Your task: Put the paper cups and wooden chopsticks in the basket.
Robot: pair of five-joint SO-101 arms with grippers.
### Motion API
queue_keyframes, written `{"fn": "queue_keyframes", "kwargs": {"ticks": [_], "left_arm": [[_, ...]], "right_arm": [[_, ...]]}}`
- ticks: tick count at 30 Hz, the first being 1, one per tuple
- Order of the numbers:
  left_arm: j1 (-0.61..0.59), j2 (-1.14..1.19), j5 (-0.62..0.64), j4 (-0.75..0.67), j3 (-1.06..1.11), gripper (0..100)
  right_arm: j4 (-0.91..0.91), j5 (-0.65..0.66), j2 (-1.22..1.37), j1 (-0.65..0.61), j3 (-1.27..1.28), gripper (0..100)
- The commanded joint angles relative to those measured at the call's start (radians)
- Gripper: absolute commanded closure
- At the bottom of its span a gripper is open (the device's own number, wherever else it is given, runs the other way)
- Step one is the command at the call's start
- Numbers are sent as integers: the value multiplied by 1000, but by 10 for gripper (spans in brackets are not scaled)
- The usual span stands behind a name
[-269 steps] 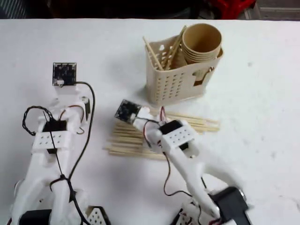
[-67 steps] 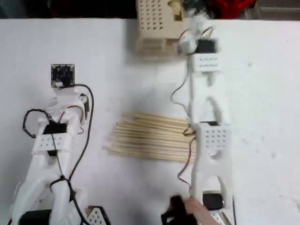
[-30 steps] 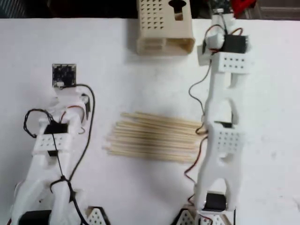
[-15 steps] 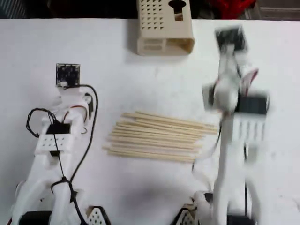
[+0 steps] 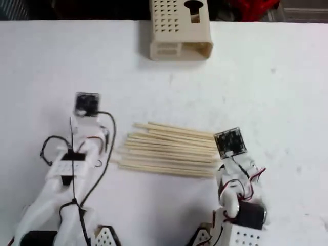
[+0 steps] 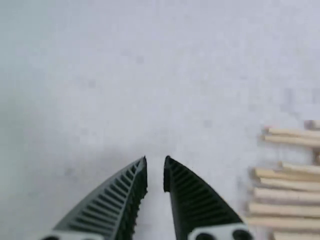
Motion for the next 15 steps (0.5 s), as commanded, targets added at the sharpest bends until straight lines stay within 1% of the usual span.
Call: {"fn": "queue_keyframes", "kwargs": {"ticks": [1,5,7,11,13,15], "left_arm": [[-67,-36,29,-276,54,954],[-47,-31,-57,-371,104,953],[-47,-25,-109,-416,124,946],[-41,-25,-155,-439,138,924],[-28,-25,-155,-437,141,918],[-18,-25,-155,-436,141,913]], "right_arm": [[-53,11,16,-1,84,910],[-154,3,10,5,166,910],[-174,9,-5,7,210,910],[-82,9,-27,5,206,914],[-8,9,-28,5,206,914],[8,9,-28,4,206,914]]}}
